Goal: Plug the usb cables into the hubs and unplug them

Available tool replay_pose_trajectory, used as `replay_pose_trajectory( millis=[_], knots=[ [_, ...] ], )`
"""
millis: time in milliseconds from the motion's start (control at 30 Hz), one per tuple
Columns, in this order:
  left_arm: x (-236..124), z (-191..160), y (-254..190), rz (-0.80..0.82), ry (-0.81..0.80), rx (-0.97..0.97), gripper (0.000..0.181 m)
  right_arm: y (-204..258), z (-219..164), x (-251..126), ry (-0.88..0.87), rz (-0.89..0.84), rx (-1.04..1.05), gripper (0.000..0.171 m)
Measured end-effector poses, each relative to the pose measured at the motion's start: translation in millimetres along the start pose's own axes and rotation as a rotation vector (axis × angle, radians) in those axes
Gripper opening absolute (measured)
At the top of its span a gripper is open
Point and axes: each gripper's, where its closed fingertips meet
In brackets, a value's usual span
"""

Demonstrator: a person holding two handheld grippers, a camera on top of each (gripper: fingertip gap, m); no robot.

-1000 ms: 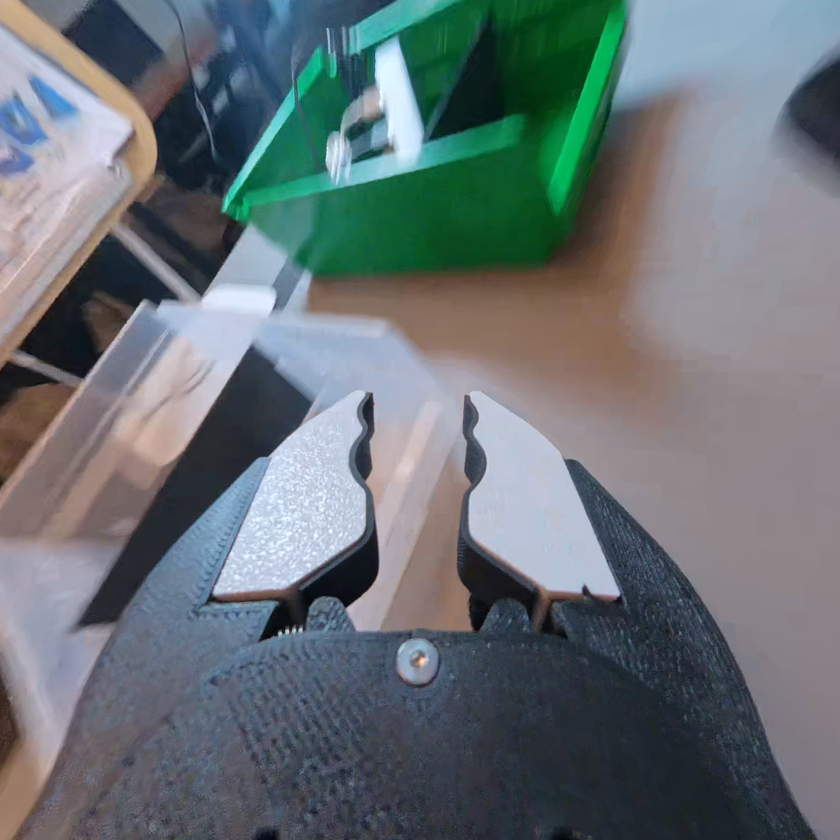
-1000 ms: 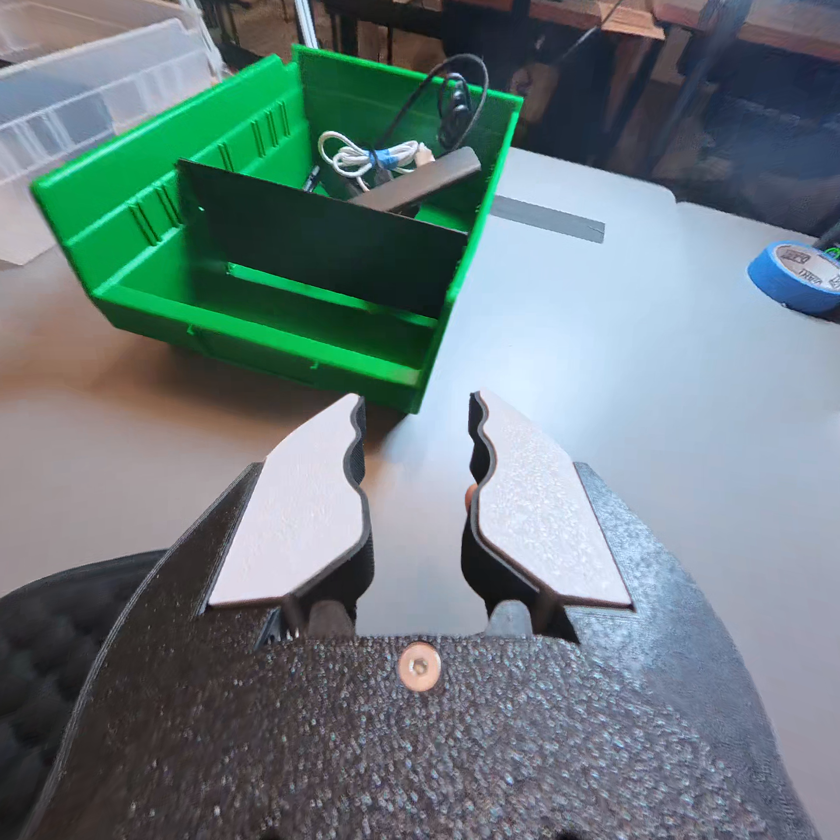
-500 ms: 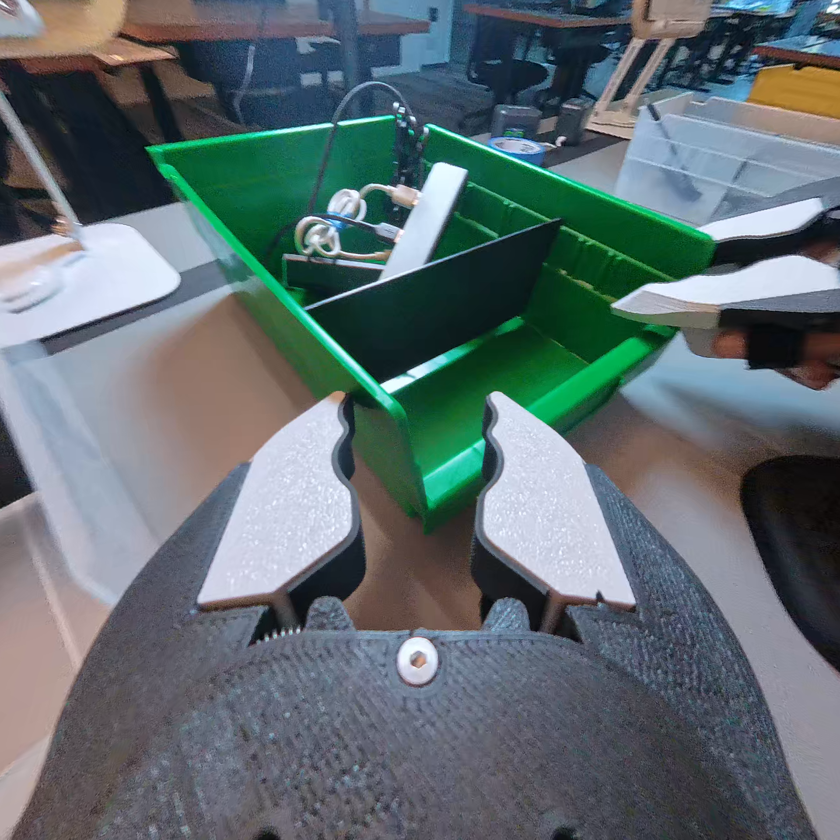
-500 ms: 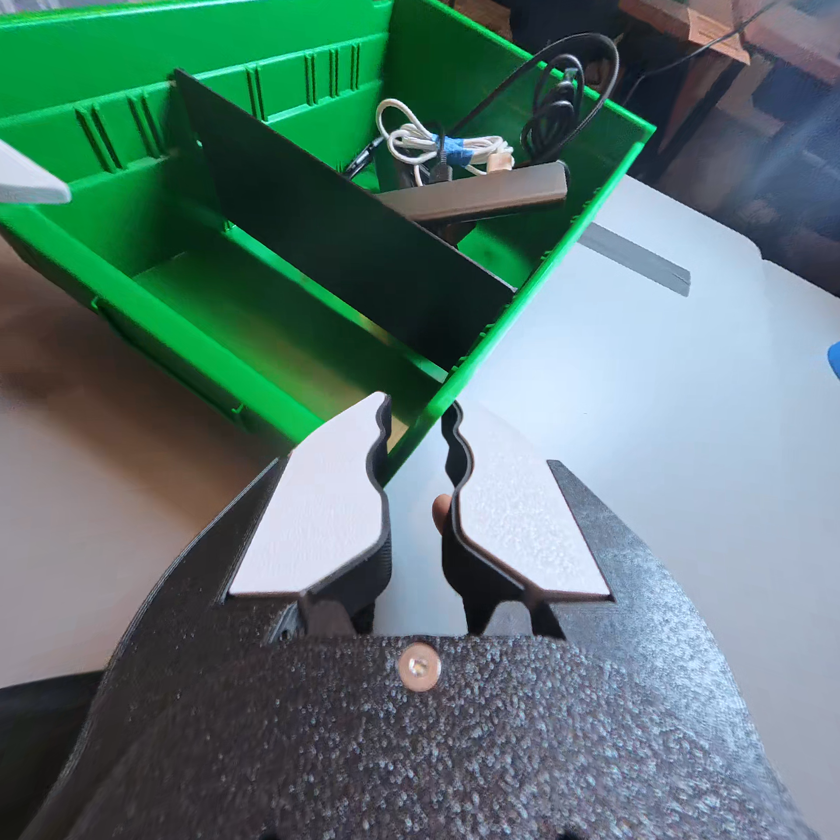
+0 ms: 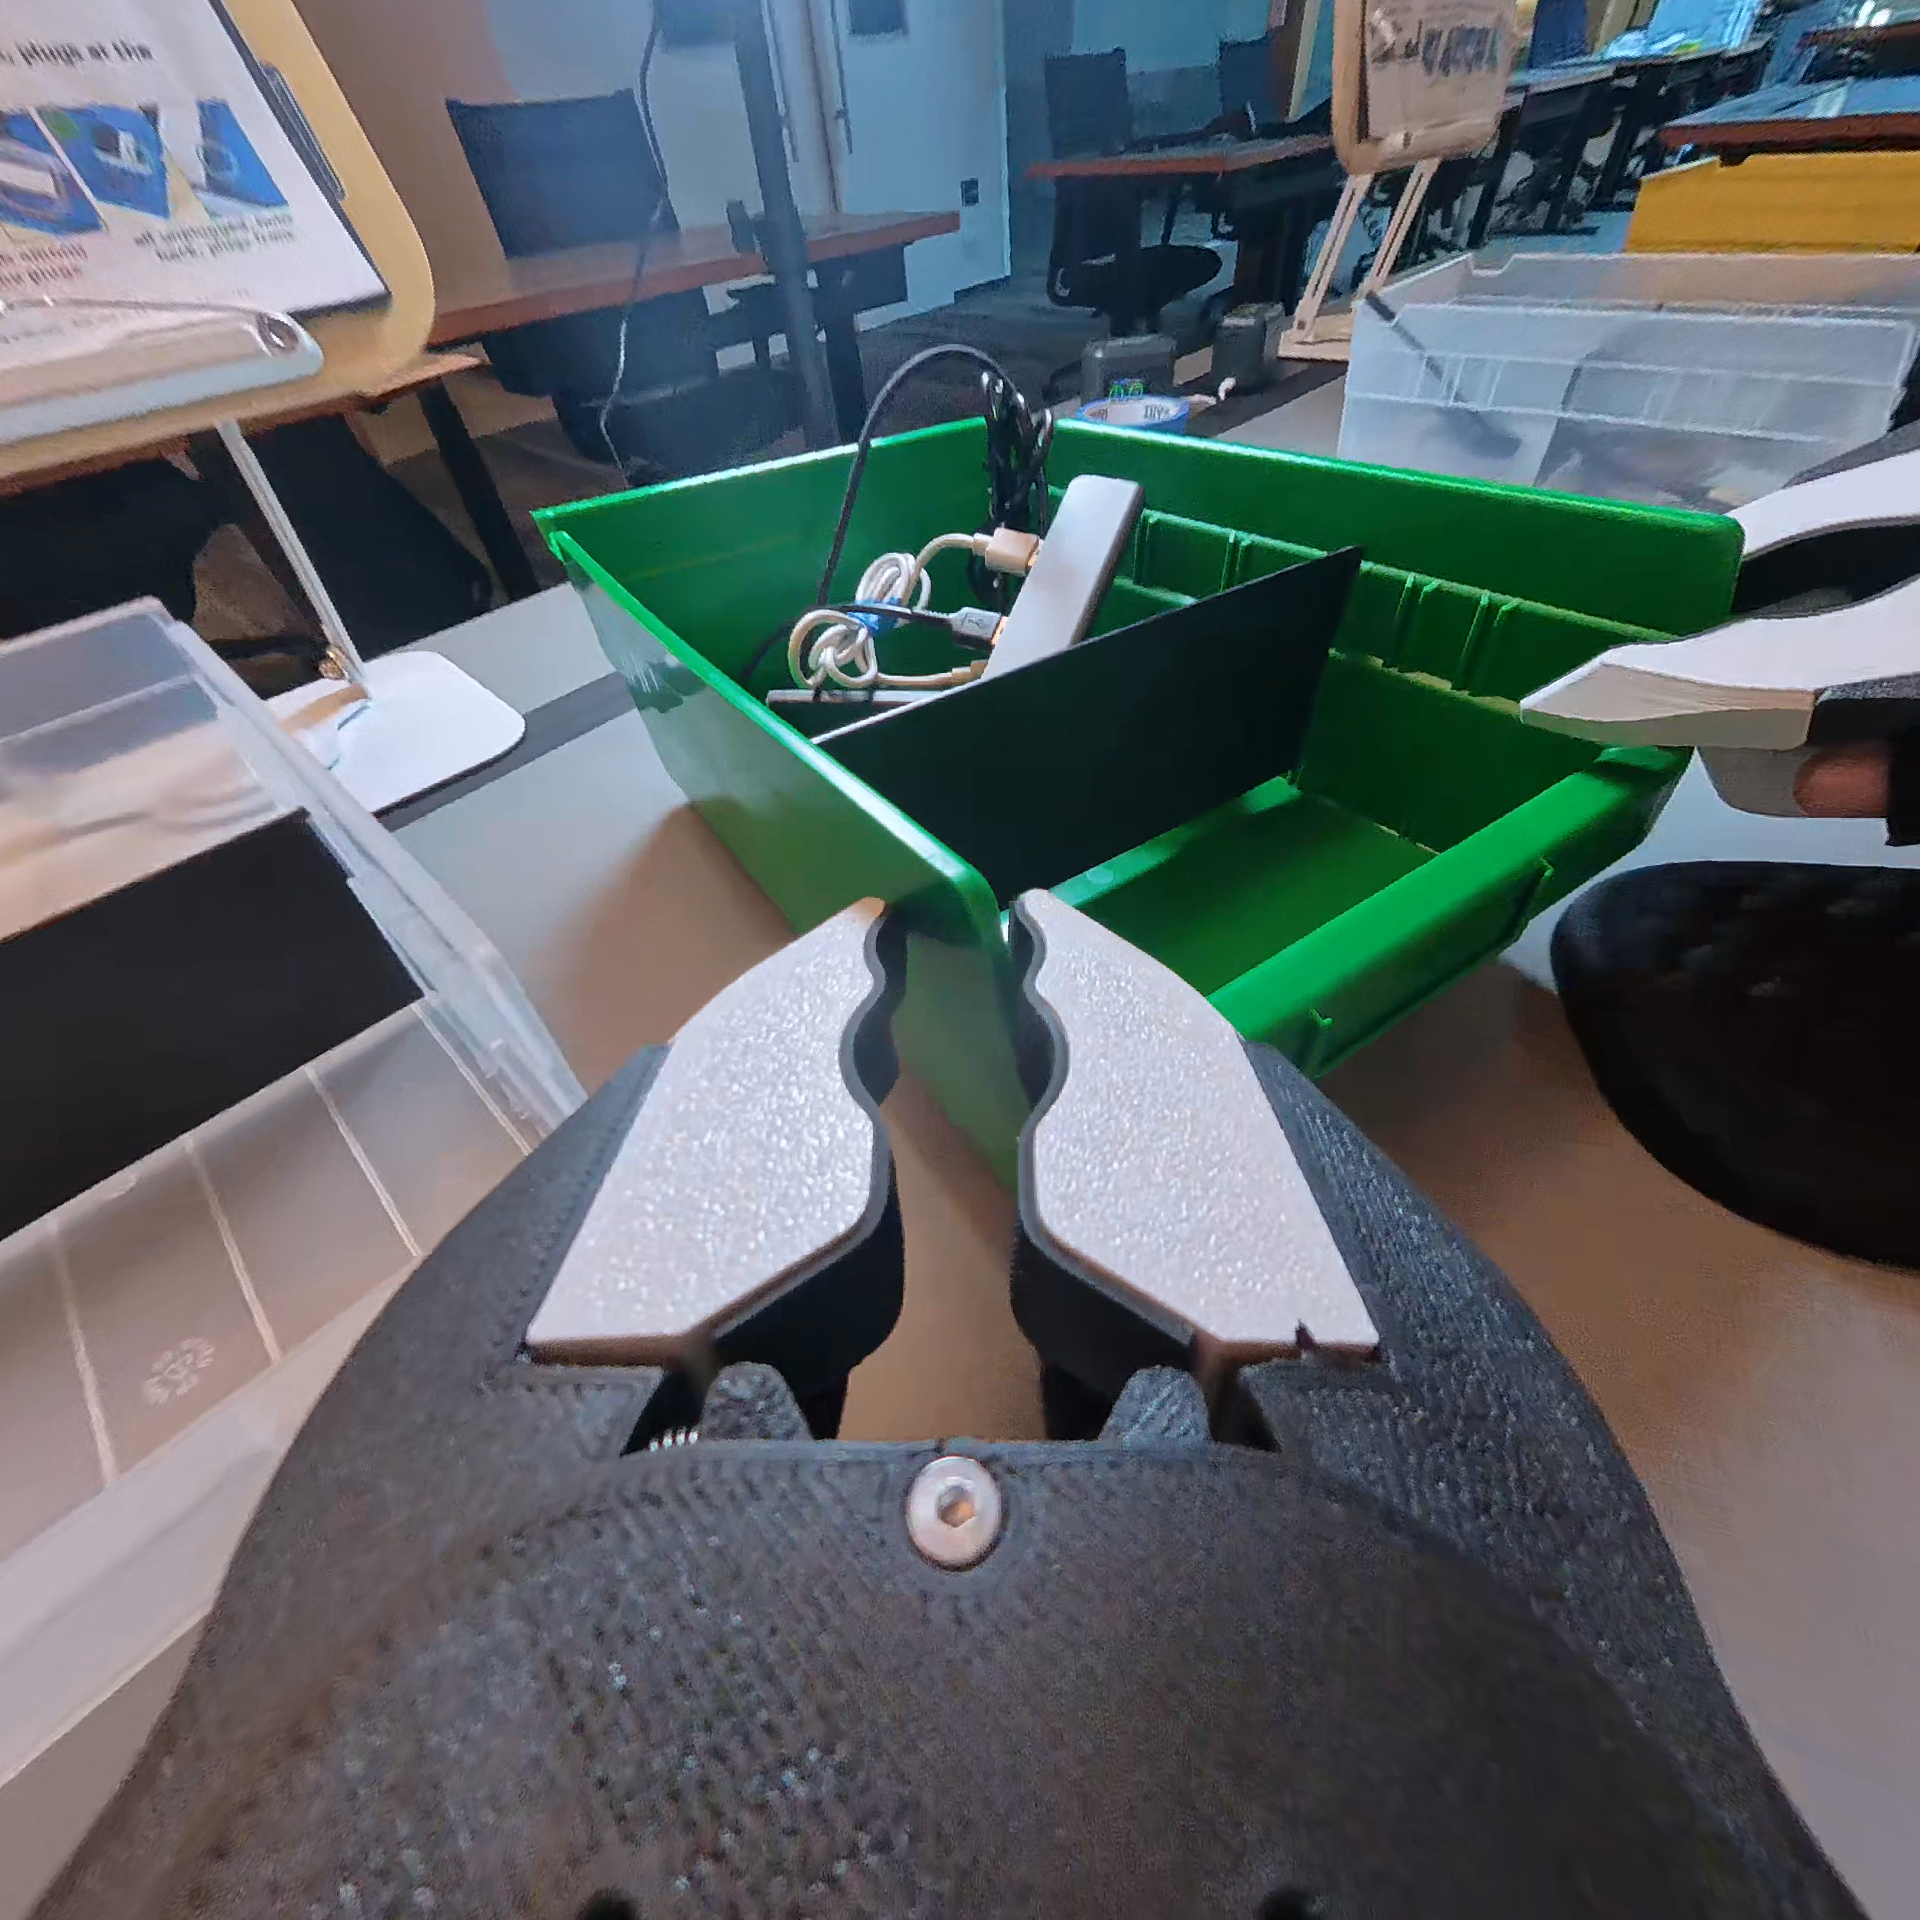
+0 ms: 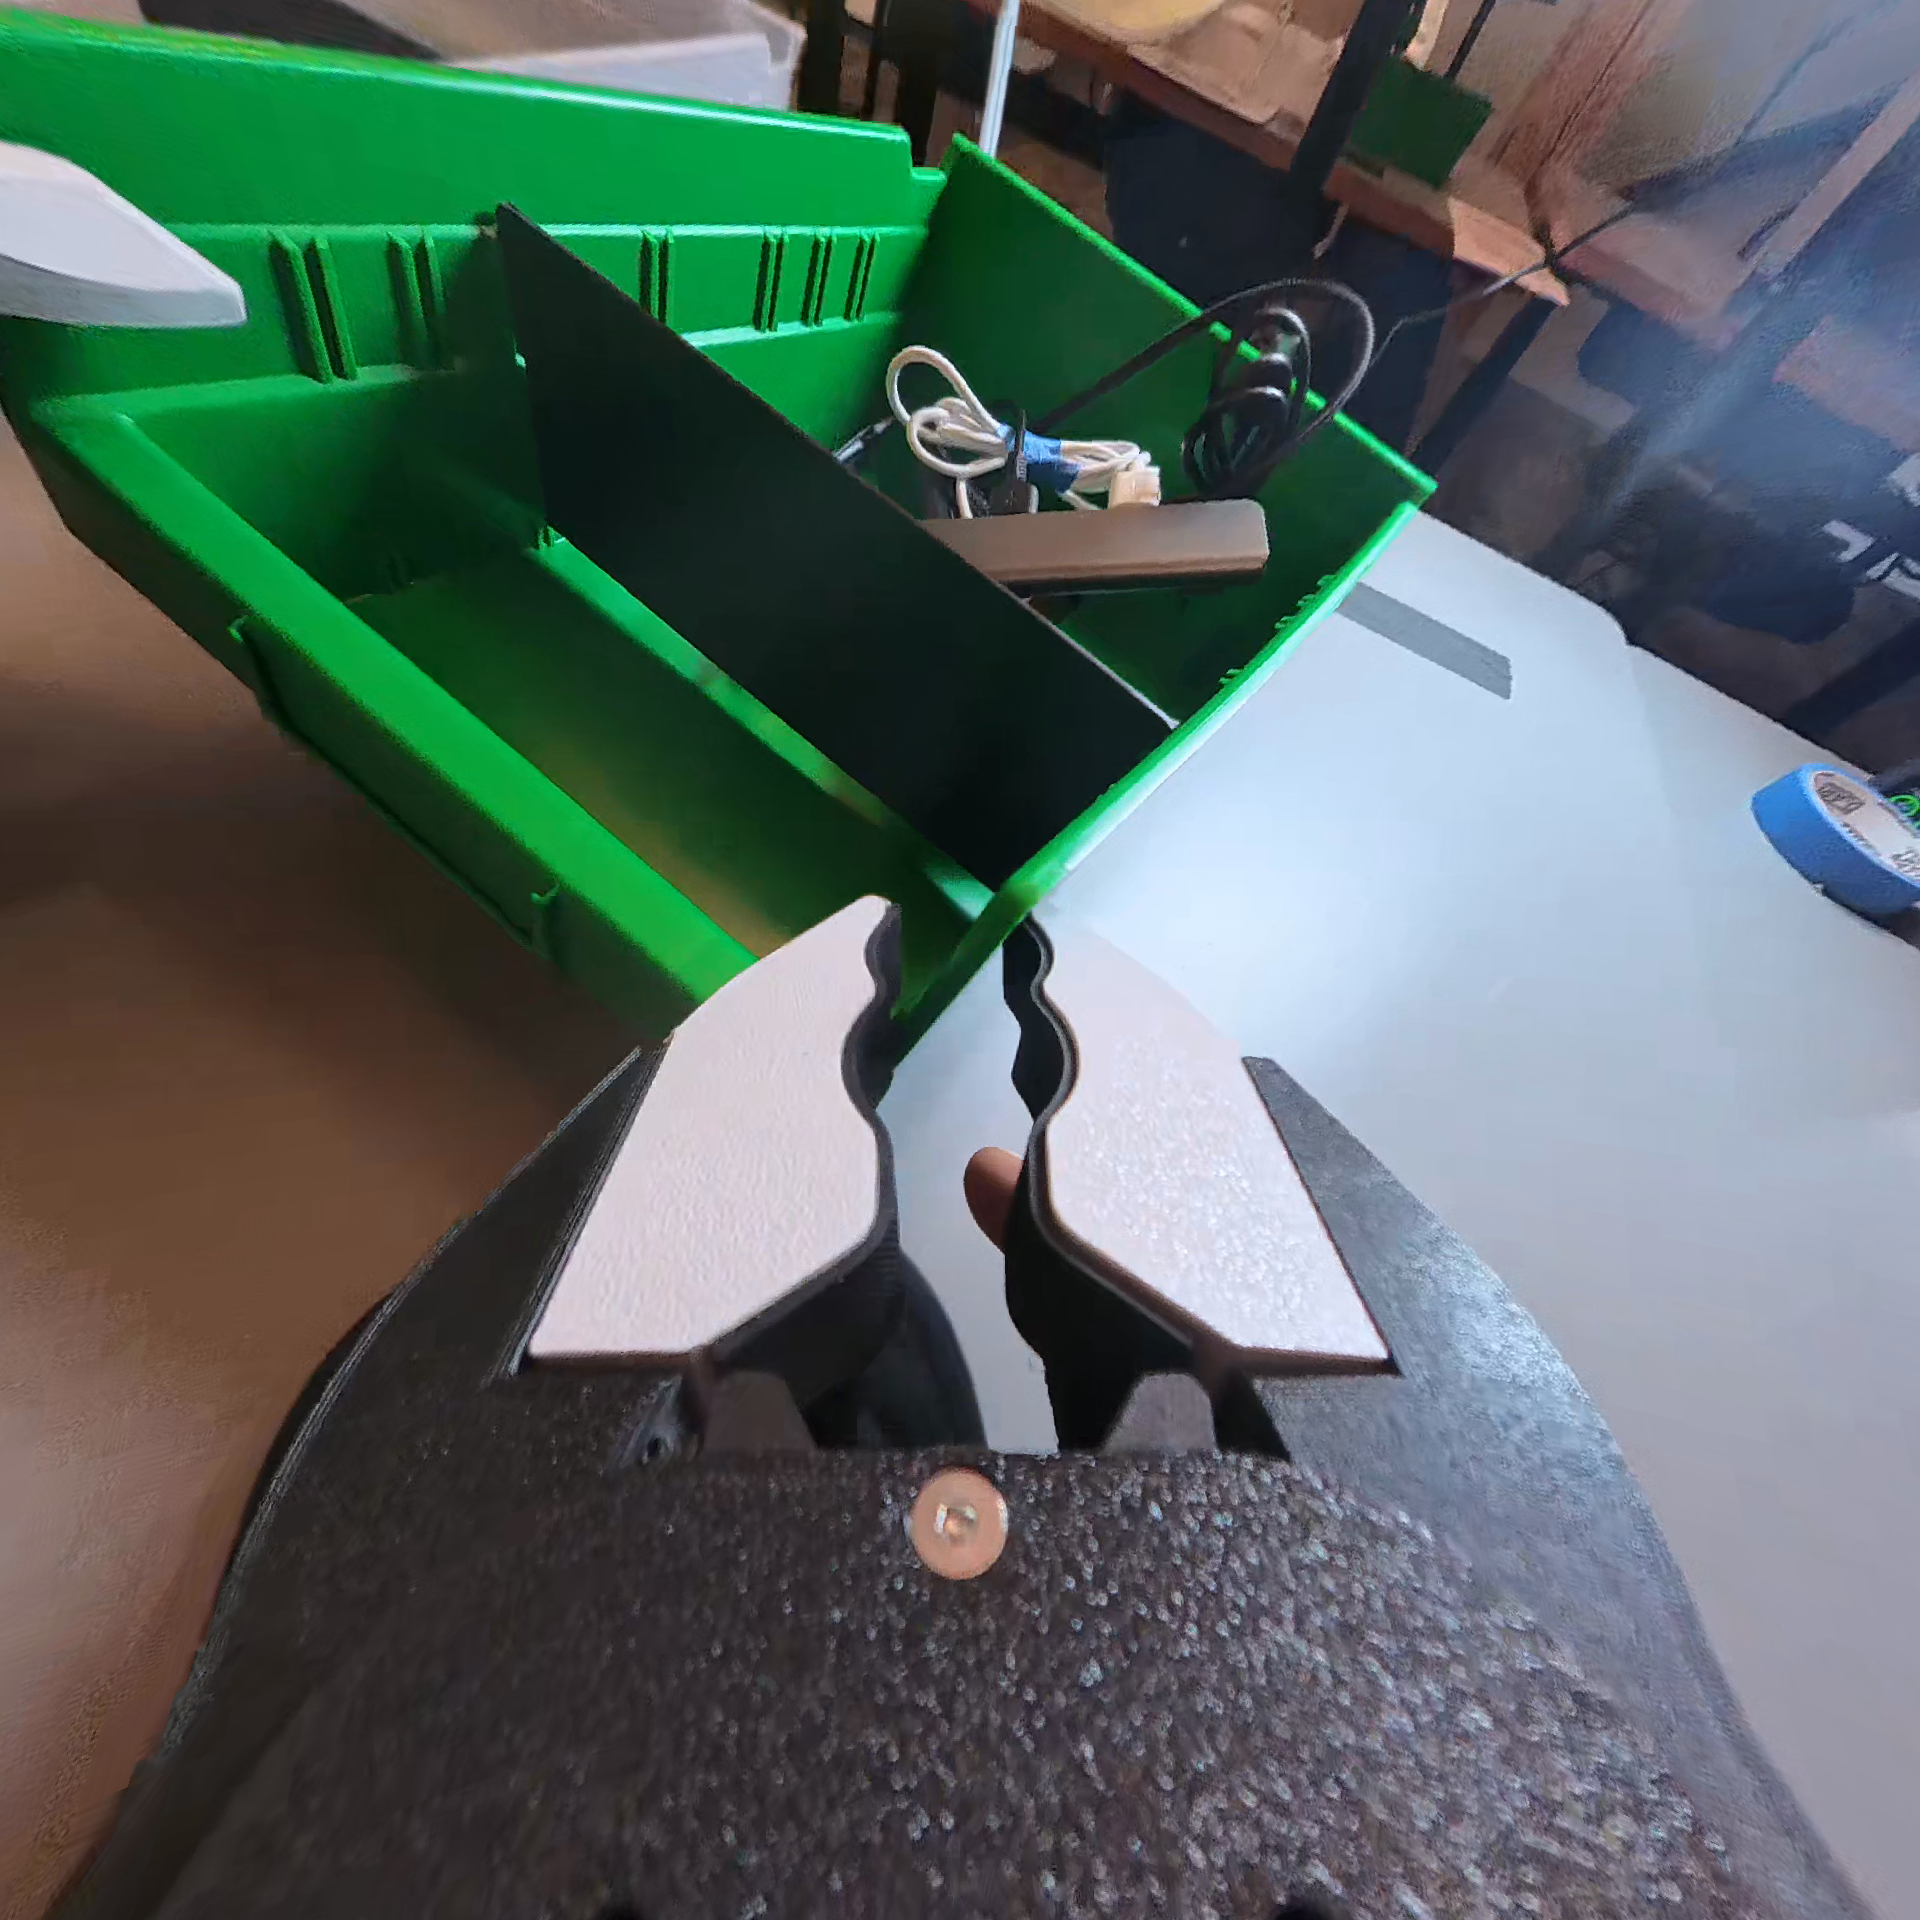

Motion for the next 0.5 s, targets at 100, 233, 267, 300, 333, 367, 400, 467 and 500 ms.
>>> replay_pose_trajectory(
  millis=[100,233,267,300,333,367,400,467,500],
  knots=[
    [-20,16,5,0.043,-0.036,0.044,0.015,15,9,-16,-0.057,-0.008,-0.031,0.018],
    [-48,40,12,0.068,-0.091,0.081,0.015,27,43,-38,-0.152,-0.017,-0.08,0.015],
    [-57,48,14,0.086,-0.11,0.1,0.015,31,54,-44,-0.176,-0.013,-0.093,0.015],
    [-67,56,18,0.108,-0.128,0.118,0.014,37,66,-49,-0.202,-0.006,-0.107,0.015],
    [-77,63,24,0.128,-0.146,0.13,0.014,44,77,-53,-0.23,0.006,-0.119,0.015],
    [-89,70,30,0.15,-0.164,0.138,0.014,53,89,-56,-0.26,0.022,-0.129,0.015],
    [-102,77,38,0.174,-0.178,0.145,0.014,63,101,-57,-0.29,0.039,-0.141,0.015],
    [-130,85,56,0.234,-0.192,0.175,0.014,86,124,-55,-0.345,0.089,-0.151,0.015],
    [-146,87,66,0.267,-0.195,0.193,0.014,101,136,-52,-0.372,0.122,-0.154,0.015]
  ],
)
Point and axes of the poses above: each gripper's, where its closed fingertips meet, x out along the fingers, z out of its top, y = z × x across the jaws, and after that the axes turned 13 degrees about x, right-handed
